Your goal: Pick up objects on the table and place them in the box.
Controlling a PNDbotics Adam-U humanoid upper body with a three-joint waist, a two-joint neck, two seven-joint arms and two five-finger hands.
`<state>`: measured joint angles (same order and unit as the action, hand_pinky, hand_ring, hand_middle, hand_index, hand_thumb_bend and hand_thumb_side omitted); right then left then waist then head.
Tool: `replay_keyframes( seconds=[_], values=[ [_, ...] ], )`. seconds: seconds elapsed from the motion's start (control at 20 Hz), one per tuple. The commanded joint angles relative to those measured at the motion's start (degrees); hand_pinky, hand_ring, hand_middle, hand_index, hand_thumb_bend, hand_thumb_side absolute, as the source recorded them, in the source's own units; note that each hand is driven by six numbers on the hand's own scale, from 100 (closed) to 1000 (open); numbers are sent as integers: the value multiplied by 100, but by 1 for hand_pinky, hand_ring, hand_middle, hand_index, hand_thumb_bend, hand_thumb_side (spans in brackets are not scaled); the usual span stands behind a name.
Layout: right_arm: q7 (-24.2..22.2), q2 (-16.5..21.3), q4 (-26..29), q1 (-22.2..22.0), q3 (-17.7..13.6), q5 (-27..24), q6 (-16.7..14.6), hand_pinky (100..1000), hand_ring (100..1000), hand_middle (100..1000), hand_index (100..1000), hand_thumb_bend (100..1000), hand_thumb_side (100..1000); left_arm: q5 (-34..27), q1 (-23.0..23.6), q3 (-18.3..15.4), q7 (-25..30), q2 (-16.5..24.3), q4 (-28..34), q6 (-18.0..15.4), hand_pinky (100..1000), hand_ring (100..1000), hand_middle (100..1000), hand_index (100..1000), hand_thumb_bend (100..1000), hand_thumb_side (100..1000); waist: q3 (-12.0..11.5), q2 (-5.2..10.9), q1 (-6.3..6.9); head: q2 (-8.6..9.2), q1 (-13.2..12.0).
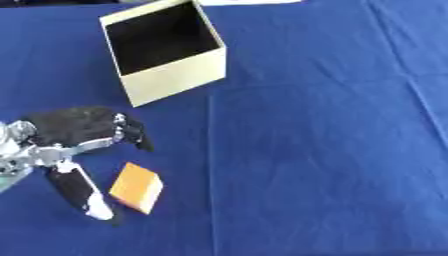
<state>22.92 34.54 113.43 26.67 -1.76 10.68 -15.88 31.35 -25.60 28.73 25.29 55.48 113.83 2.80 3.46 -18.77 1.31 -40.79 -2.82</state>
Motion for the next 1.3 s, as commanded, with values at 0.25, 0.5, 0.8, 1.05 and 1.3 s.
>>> replay_keyframes(
  seconds=[0.25,0.5,0.8,1.05,1.3],
  values=[
    [-20,70,116,41,-49,-30,-4,813,760,608,740,100,794,215,43,54,-88,-38,76,160,619,711,635,785,806,385,18,60,-4,-24,-19],
    [-9,60,116,47,-52,-40,-6,813,760,607,740,100,795,249,77,73,15,-53,76,182,611,705,626,777,795,377,27,43,-3,-20,-21],
    [1,45,116,43,-58,-53,-5,813,760,607,740,100,797,399,69,100,32,-67,76,56,554,618,527,678,764,370,34,47,-4,-6,-18],
    [12,41,116,34,-61,-61,-5,813,760,606,739,100,796,521,59,103,-254,-113,76,88,407,489,395,517,477,388,40,49,-5,5,-18],
    [25,37,116,28,-63,-68,-7,813,760,606,740,100,797,501,95,120,-544,-127,76,184,274,402,321,440,100,306,49,48,2,6,-28]
  ],
)
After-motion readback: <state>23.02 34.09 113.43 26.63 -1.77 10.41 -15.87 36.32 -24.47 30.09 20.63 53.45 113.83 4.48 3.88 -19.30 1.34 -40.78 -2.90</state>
